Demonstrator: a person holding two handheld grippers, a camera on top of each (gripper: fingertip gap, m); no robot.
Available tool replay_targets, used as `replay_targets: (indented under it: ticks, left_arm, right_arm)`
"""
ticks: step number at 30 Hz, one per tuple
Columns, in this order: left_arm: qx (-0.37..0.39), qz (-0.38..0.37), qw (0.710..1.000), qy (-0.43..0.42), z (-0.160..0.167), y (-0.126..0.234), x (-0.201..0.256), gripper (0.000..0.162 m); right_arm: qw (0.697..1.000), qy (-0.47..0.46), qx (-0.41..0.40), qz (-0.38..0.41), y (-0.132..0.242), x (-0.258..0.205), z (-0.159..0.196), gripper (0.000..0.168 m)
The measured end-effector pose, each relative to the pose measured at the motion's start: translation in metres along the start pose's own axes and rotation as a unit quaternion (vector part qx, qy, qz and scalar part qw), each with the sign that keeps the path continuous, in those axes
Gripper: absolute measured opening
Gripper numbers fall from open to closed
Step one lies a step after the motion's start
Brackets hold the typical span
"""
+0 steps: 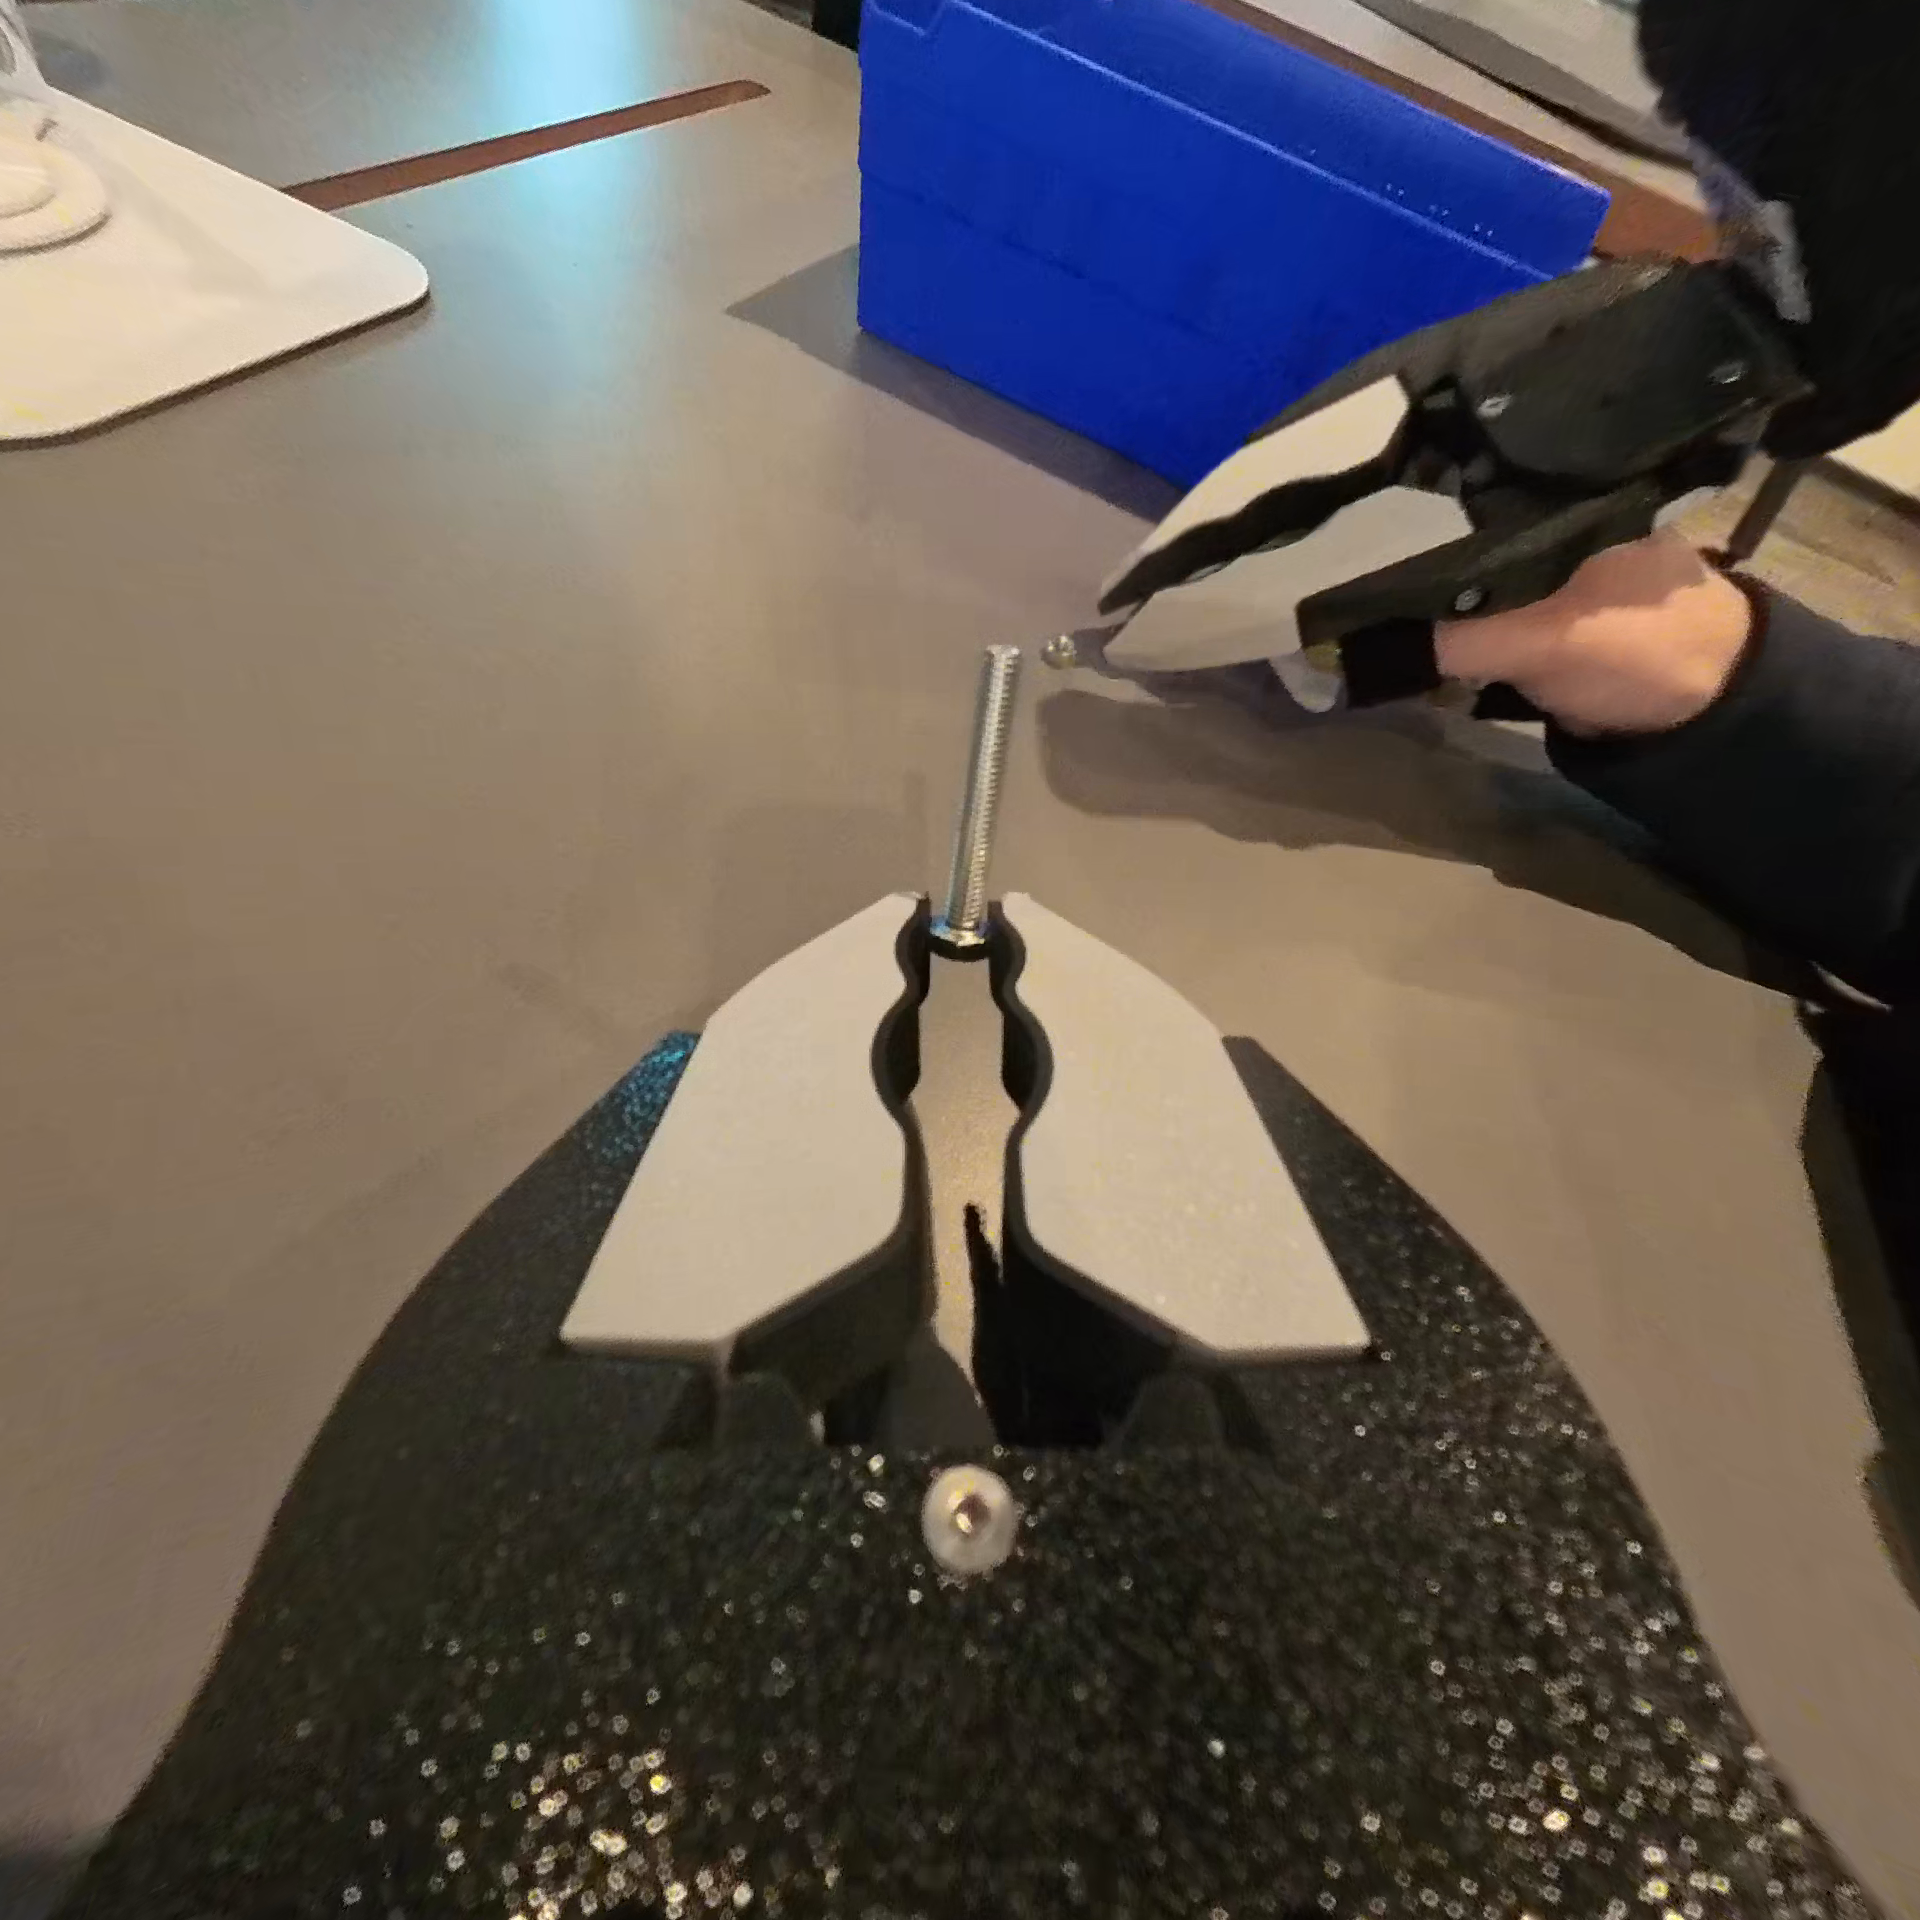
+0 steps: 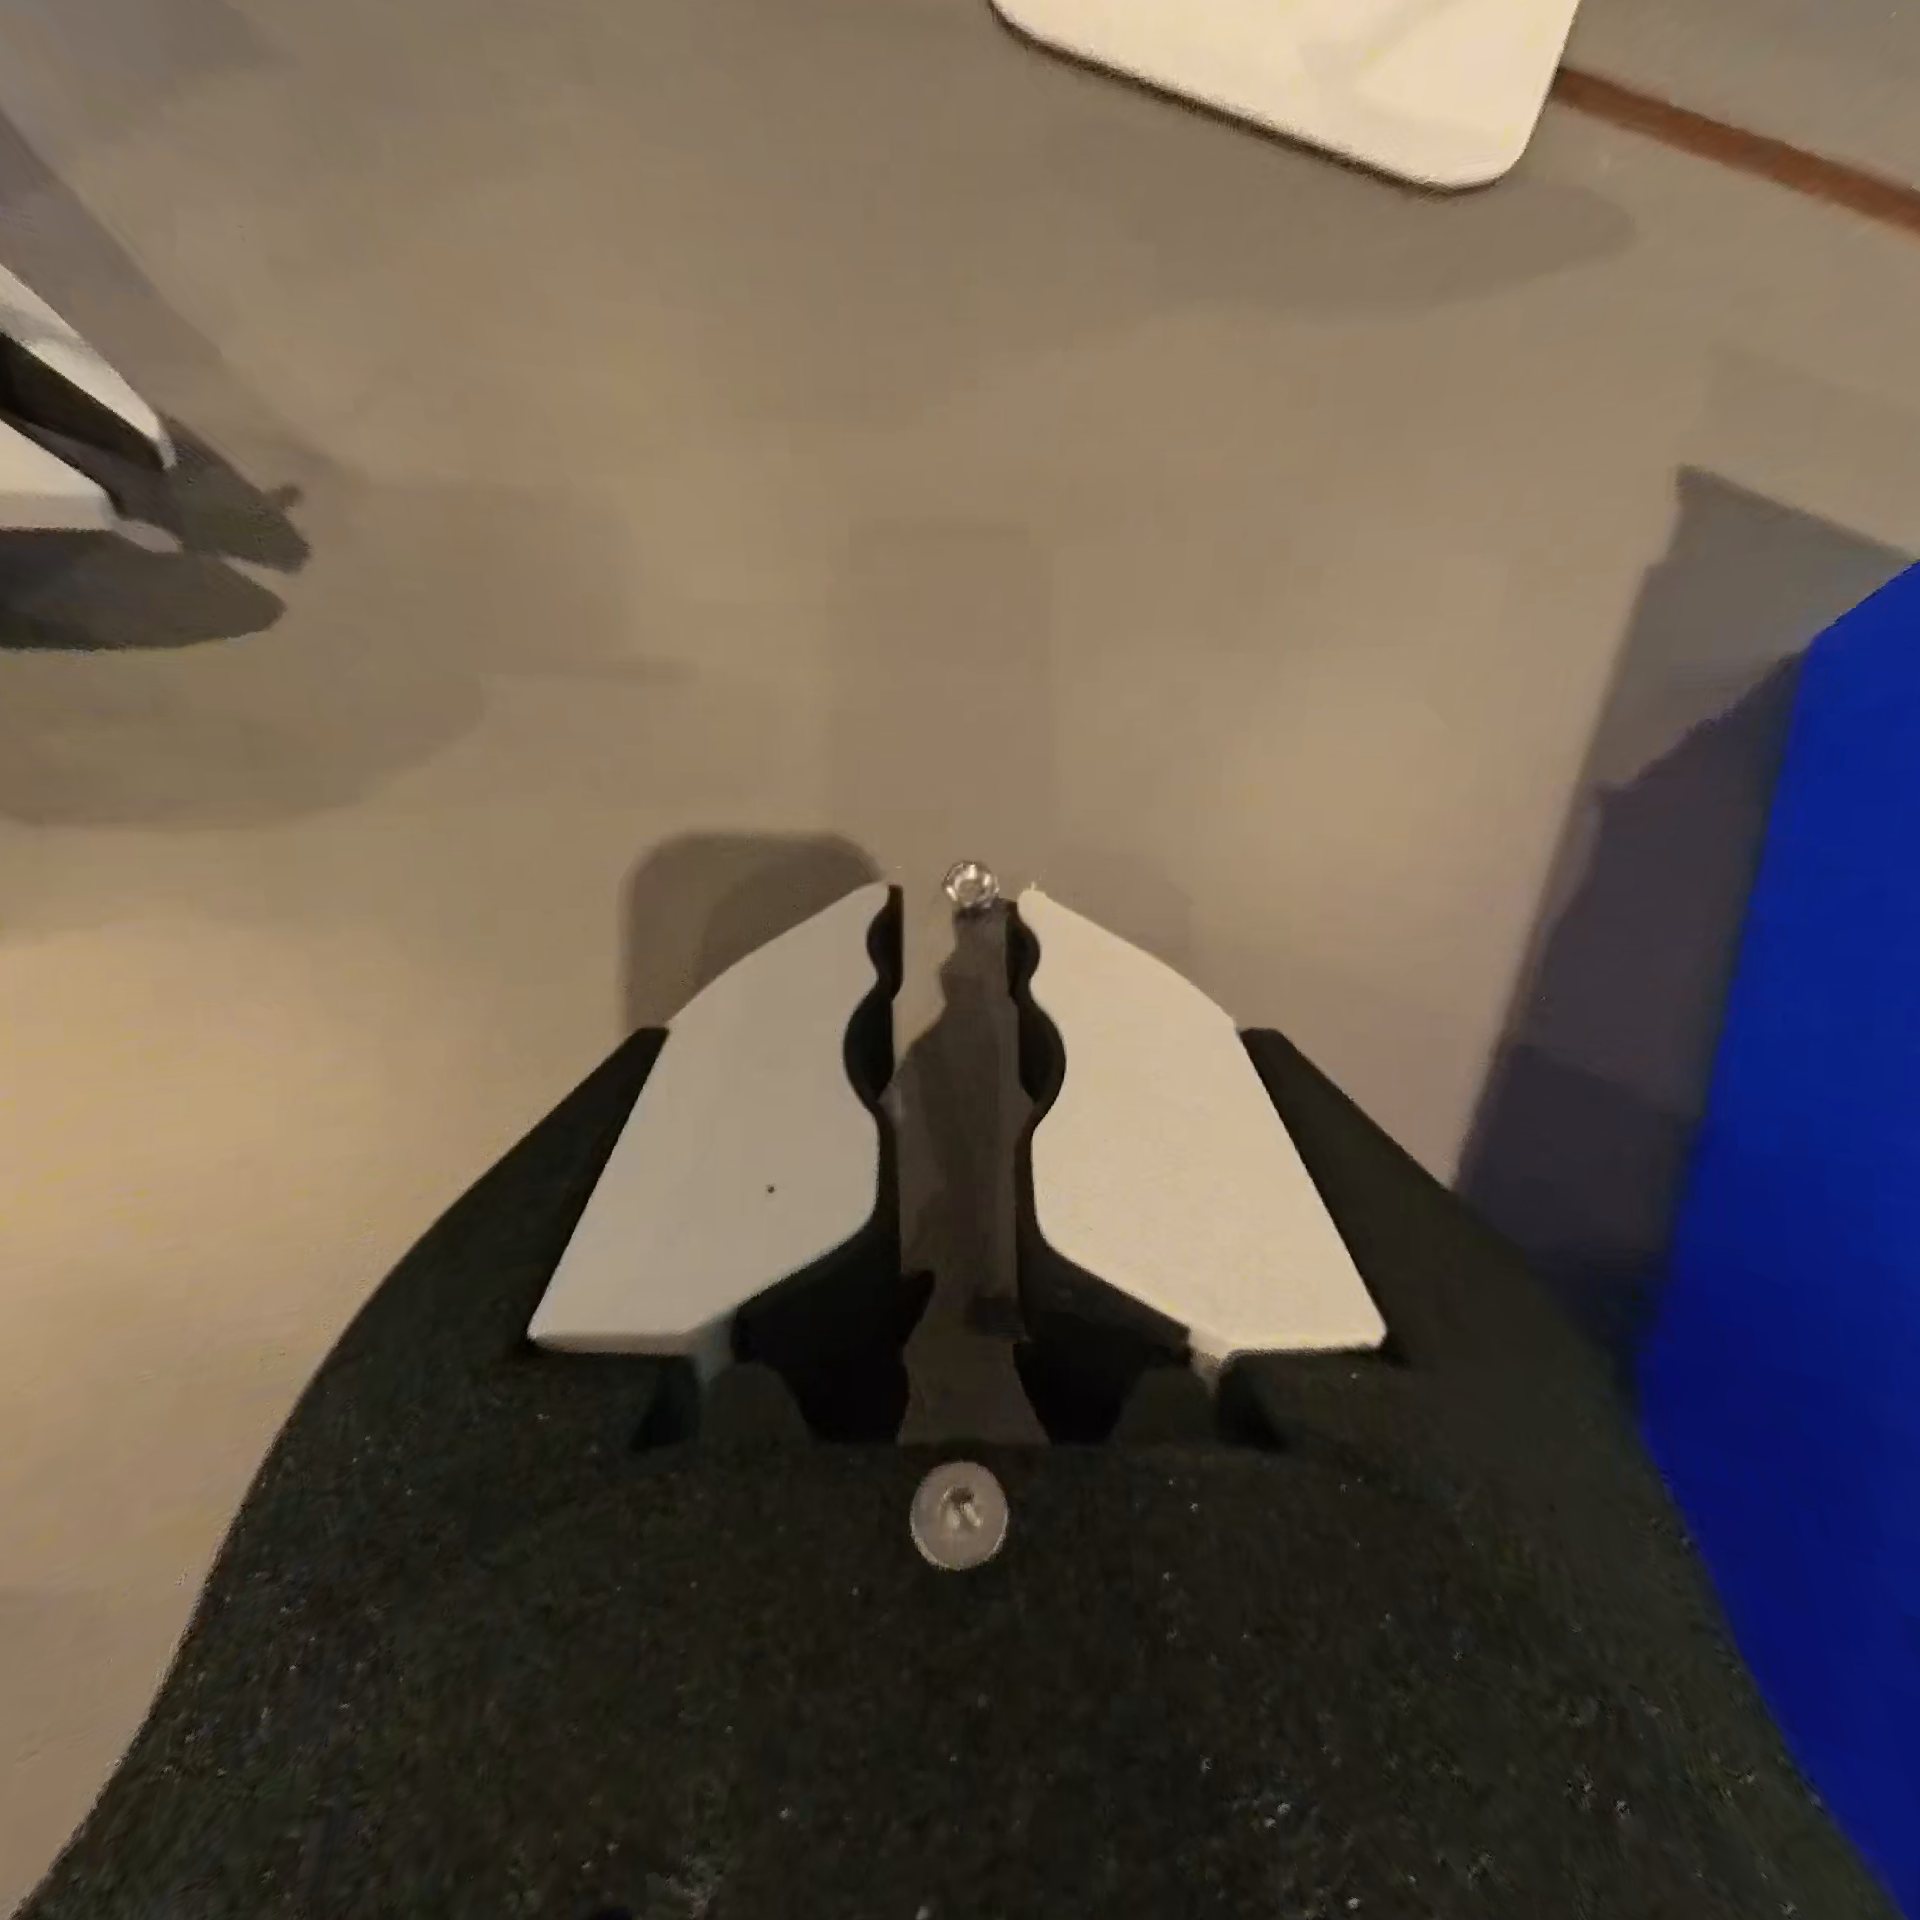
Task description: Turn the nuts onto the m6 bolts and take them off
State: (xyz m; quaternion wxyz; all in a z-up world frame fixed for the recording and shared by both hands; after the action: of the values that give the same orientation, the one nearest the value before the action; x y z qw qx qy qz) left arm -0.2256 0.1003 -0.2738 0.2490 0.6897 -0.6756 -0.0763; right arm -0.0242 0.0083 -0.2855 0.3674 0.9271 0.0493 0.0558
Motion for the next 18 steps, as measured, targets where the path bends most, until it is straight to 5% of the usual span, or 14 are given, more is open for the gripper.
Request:
replay_targets:
  ticks: [5, 14, 18]
  left_arm:
    - [0.001, 0.002, 1.000, -0.007, 0.000, 0.000, 0.002, 0.010]
    - [0.028, -0.009, 0.999, -0.035, -0.005, -0.002, 0.008, 0.010]
    - [0.078, -0.060, 0.993, -0.060, -0.012, 0.000, 0.009, 0.010]
  right_arm:
    - [0.999, -0.003, -0.023, 0.029, -0.010, 0.001, 0.003, 0.025]
    - [1.000, 0.004, -0.008, 0.023, -0.014, 0.000, 0.002, 0.011]
    - [0.996, 0.049, 0.076, 0.014, -0.003, -0.010, -0.010, 0.011]
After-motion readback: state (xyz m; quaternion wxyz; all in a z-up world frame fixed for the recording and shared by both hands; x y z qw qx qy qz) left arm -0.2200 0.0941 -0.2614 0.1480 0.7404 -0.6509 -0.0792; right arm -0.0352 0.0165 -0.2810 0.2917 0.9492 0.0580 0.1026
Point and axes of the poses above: each gripper's, where its closed fingertips meet, y back along the fingers, z out of its underside, x = y × z across the jaws, the point moved 7 cm from there along y, back along the fingers, and after that the axes turned 3 degrees about -x, right-handed, at the moved point
